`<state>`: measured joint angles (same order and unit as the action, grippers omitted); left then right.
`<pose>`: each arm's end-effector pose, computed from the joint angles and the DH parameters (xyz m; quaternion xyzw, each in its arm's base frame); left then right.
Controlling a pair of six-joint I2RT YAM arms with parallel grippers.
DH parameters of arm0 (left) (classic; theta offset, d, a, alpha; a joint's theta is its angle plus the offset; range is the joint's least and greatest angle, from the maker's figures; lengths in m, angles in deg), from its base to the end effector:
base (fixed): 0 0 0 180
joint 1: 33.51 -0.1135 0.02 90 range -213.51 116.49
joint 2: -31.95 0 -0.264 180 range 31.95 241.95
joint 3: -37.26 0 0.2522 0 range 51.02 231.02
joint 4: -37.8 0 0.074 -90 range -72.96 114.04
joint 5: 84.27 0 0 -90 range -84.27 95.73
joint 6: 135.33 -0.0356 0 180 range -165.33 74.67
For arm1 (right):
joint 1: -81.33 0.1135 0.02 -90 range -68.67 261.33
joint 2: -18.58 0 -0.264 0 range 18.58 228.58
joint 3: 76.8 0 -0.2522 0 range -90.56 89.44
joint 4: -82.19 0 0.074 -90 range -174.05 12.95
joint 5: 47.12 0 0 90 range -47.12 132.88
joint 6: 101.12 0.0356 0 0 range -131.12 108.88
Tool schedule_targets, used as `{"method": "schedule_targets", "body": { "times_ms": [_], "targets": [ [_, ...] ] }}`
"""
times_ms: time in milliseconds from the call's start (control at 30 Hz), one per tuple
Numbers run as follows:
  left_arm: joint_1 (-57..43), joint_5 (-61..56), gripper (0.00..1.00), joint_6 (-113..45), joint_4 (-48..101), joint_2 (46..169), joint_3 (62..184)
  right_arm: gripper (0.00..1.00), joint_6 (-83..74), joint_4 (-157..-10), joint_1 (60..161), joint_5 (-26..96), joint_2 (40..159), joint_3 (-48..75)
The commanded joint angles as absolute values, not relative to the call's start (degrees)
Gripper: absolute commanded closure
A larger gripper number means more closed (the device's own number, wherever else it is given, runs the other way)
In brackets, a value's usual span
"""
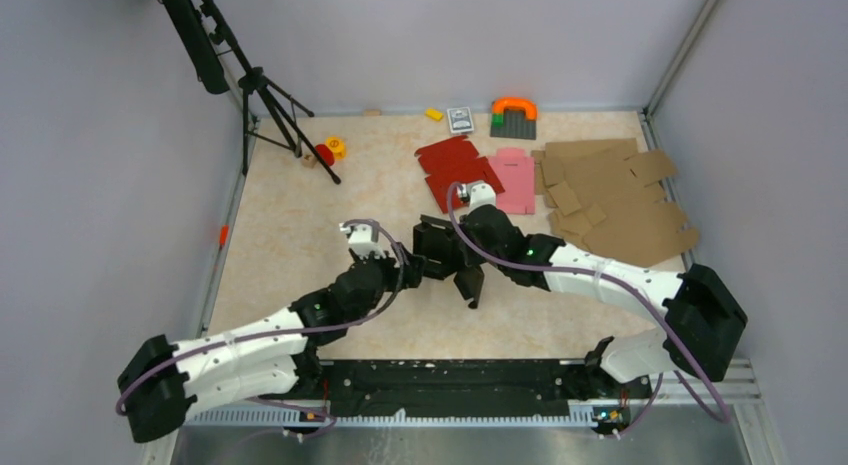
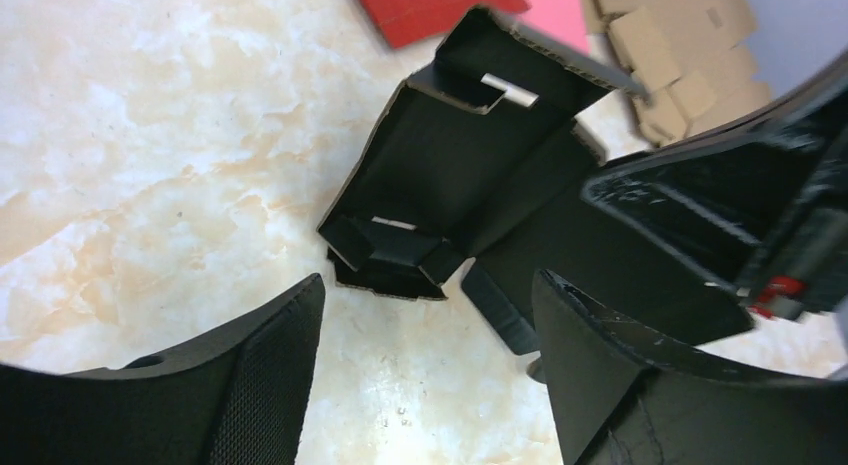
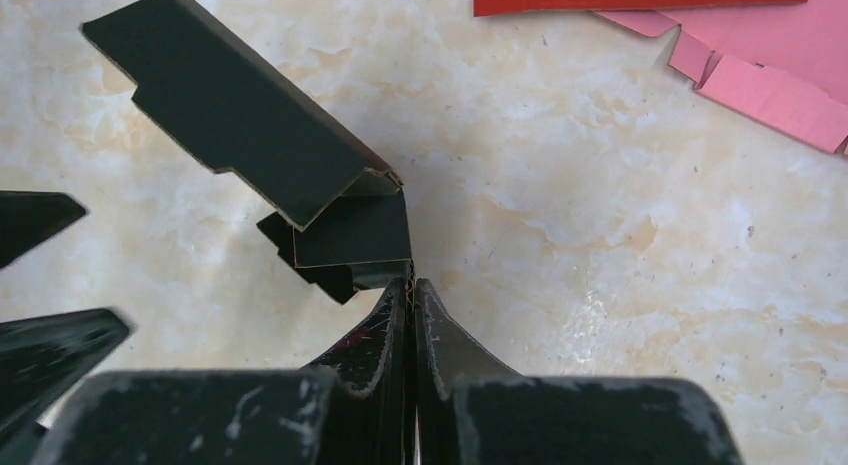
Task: Fold the paper box
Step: Fold the paper box at the center of the board.
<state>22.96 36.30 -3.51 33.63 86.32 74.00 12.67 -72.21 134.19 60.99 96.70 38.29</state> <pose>0.1276 -0.1598 0.2128 -0.0447 0.8111 -0.2663 0.5189 0.1871 0.2286 0.2466 -0.1577 0.8792 0.1532 0.4227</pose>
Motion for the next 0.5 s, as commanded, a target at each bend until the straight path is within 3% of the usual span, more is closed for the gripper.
{"method": "schedule_targets", "body": {
  "times_ms": [0,167,467],
  "targets": [
    [19.6,30.8,0.2,-4.2,25.2,76.4,74.3,1.0,9.2,-72.8,134.9,59.5,97.5,36.1],
    [3.5,7.7,0.02,-5.3,23.4,75.0,78.8,1.0,8.2,-72.5,134.9,58.5,97.9,35.5],
    [-4.6,-5.6,0.01,-5.6,21.3,86.9,92.5,1.0,7.2,-71.8,134.9,57.8,98.2,34.9]
  ]
}}
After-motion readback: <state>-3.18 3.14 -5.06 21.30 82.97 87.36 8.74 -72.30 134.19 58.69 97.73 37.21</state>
